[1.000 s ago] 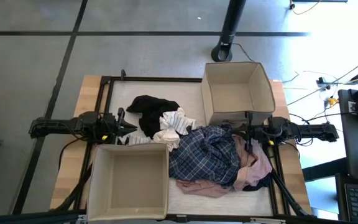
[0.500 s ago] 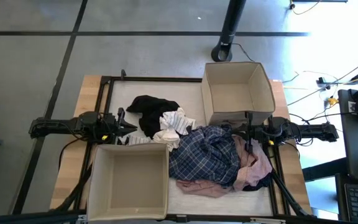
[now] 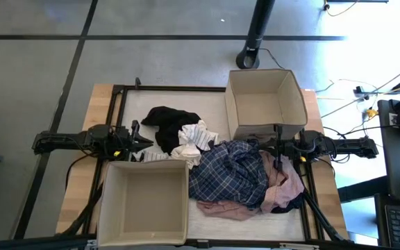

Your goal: Sort clothes

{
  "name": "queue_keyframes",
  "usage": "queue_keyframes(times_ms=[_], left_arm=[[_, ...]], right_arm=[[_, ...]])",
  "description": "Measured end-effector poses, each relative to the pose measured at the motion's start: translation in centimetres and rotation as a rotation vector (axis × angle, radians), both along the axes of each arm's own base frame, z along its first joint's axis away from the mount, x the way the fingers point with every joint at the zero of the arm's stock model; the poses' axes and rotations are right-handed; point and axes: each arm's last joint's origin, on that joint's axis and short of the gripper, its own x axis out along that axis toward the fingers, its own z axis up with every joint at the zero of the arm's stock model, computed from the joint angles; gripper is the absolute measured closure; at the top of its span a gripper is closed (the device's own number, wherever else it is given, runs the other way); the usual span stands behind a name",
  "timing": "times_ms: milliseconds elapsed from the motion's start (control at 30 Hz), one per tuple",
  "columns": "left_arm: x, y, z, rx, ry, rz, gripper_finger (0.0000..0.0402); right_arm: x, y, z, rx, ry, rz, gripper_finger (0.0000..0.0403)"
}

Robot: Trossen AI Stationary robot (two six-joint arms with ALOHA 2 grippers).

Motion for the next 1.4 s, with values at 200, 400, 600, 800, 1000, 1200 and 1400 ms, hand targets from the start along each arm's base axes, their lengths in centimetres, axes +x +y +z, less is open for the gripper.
queue_keyframes(times_ms=[200,400,600,800,1000,1200,1400], left_arm=[[0.0,0.0,0.0,0.0,0.0,0.0,0.037],[0.0,0.0,0.0,0.0,0.0,0.0,0.037],[0.0,0.0,0.0,0.0,0.0,0.0,0.037],[0.0,0.0,0.0,0.0,0.0,0.0,0.037],[0.0,0.0,0.0,-0.014,-0.002,0.0,0.037],[0.0,0.0,0.8,-0.038,-0.081,0.001,0.037],[-0.2,0.0,1.6,-0.088,-0.171,-0.006,0.037]], right_arm=[[0.0,0.0,0.0,0.0,0.0,0.0,0.0391],[0.0,0.0,0.0,0.0,0.001,0.0,0.0391],[0.0,0.0,0.0,0.0,0.0,0.0,0.0391],[0.0,0.0,0.0,0.0,0.0,0.0,0.0391],[0.0,-0.1,0.0,-0.002,-0.003,-0.02,0.0391],[0.0,-0.2,0.4,-0.001,-0.04,-0.075,0.0391],[0.0,-0.2,0.7,0.005,-0.068,-0.067,0.0391]])
